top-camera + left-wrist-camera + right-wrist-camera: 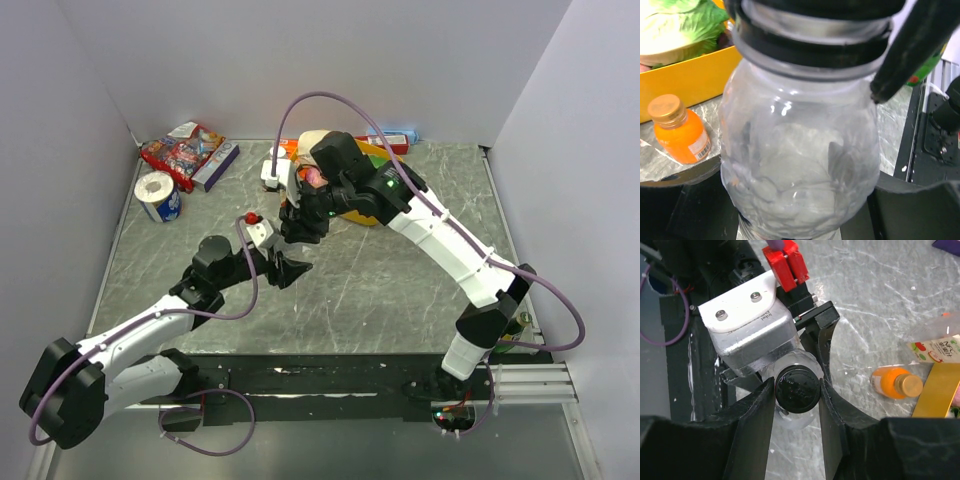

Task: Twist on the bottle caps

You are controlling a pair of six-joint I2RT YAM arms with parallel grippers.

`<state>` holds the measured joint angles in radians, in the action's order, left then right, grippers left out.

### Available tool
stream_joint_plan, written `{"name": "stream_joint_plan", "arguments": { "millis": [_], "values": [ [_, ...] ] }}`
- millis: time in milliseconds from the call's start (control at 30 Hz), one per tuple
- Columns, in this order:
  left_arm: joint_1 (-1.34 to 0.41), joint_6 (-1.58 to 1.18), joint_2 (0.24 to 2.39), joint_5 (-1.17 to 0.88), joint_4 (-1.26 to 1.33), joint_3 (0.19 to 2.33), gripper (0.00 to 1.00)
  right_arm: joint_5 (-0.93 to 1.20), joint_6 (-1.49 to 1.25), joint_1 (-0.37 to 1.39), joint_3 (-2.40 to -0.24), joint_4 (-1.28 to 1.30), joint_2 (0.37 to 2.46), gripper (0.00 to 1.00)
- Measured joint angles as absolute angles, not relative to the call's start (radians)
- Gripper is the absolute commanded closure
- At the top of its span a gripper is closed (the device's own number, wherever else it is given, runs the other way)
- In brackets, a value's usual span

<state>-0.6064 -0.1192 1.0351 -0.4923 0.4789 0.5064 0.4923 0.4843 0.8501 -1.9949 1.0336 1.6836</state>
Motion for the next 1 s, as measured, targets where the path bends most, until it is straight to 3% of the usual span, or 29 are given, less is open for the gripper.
{"name": "stream_joint_plan", "arguments": {
  "millis": [33, 100, 167, 233, 267, 367, 667, 1000],
  "values": [
    [-0.606, -0.126, 1.034, -0.485, 0.488, 0.503, 0.99, 0.491, 0.478, 0.850, -1.995, 1.027, 1.684, 0.88],
    [-0.606, -0.139, 1.031, -0.480, 0.501, 0.496, 0.99, 0.492, 0.471, 0.850, -1.995, 1.023, 1.686, 0.75],
    [-0.604, -0.147, 1.031, -0.488, 0.516, 0.489, 0.99, 0.499, 0.471, 0.848, -1.996, 1.022, 1.686, 0.52],
    [-0.599, -0.156, 1.031, -0.511, 0.527, 0.484, 0.99, 0.514, 0.479, 0.846, -1.997, 1.025, 1.686, 0.41],
    [-0.593, -0.171, 1.031, -0.523, 0.533, 0.483, 0.99, 0.519, 0.489, 0.846, -2.000, 1.045, 1.686, 0.30],
    [-0.556, -0.188, 1.031, -0.550, 0.542, 0.483, 0.99, 0.540, 0.530, 0.841, -2.003, 1.124, 1.675, 0.21],
    [-0.546, 0.074, 1.031, -0.778, 0.308, 0.537, 0.99, 0.588, 0.714, 0.840, -2.079, 1.259, 1.575, 0.20],
    [-0.546, 0.384, 1.076, -0.860, 0.096, 0.654, 0.99, 0.656, 0.860, 0.849, -2.197, 1.328, 1.631, 0.24]
  ]
}}
